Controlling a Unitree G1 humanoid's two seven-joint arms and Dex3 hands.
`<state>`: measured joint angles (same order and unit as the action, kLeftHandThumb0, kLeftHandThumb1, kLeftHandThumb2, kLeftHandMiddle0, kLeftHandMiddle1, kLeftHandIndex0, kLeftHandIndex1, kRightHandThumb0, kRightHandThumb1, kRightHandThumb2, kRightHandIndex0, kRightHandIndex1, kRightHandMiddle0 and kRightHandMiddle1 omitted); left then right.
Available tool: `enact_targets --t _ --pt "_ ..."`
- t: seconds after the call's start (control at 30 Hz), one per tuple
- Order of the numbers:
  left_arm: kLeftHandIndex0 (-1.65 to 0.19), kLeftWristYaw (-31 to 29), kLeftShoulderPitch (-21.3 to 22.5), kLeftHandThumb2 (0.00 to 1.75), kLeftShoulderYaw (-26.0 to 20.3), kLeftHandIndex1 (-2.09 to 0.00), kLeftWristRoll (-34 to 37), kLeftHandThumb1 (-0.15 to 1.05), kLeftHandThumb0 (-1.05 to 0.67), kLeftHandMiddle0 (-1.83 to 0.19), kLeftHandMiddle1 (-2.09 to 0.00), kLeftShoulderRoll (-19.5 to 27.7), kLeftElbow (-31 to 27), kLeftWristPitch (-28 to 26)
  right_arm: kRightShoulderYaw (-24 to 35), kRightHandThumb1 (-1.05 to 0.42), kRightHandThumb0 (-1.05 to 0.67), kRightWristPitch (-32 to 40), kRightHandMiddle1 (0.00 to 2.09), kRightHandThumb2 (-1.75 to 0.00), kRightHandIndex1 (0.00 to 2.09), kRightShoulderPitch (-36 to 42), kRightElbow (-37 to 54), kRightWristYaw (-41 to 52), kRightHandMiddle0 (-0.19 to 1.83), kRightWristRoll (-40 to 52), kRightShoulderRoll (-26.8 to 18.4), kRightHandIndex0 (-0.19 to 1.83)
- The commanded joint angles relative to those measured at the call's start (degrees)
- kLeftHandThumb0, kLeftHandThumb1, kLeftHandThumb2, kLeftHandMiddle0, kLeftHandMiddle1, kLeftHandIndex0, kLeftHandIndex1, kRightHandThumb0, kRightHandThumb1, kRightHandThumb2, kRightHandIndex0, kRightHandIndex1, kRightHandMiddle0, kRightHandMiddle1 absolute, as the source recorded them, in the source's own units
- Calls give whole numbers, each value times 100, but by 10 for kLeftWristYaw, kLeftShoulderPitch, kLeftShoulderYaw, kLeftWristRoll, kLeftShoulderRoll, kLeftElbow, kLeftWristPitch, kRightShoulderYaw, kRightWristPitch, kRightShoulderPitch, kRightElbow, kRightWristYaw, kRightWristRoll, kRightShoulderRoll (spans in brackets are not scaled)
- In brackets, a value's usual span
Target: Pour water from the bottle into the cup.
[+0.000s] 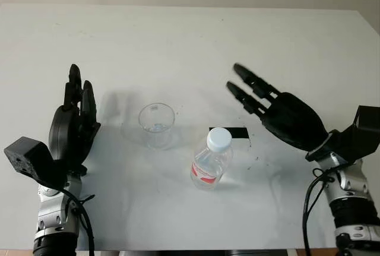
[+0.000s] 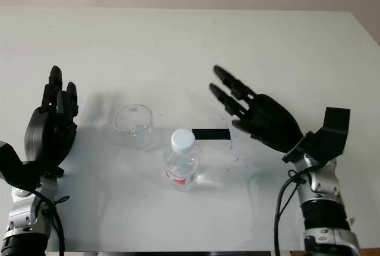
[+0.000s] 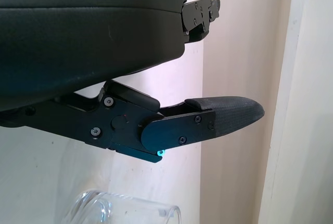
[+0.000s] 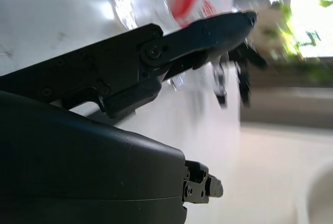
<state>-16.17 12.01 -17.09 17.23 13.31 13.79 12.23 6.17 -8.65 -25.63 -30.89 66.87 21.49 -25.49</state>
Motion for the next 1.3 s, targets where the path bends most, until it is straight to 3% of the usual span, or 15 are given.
enact_targets --t 0.0,0.27,0.57,1.03,1.27 --pt "19 0 4 58 -1 0 -2 105 -76 19 0 6 3 1 -15 -94 -94 -11 8 -5 7 -18 -17 31 0 -11 -15 -3" --pt "19 -4 7 57 -6 0 6 105 -75 19 0 9 7 2 -47 -91 -91 6 11 -5 9 -69 -92 124 12 -24 -5 9" --pt "19 -4 12 57 -8 0 8 105 -73 19 0 11 7 4 -79 -98 -94 -24 11 -6 10 -130 -196 200 18 -59 27 19" --pt "19 10 10 55 -6 0 0 105 -75 19 0 9 1 5 -88 -96 -97 -3 17 -5 15 -198 -298 256 32 -96 40 38" --pt "19 7 17 55 -7 0 1 105 -75 19 0 12 9 4 -97 -95 -96 14 19 -5 13 -212 -324 256 34 -64 34 37"
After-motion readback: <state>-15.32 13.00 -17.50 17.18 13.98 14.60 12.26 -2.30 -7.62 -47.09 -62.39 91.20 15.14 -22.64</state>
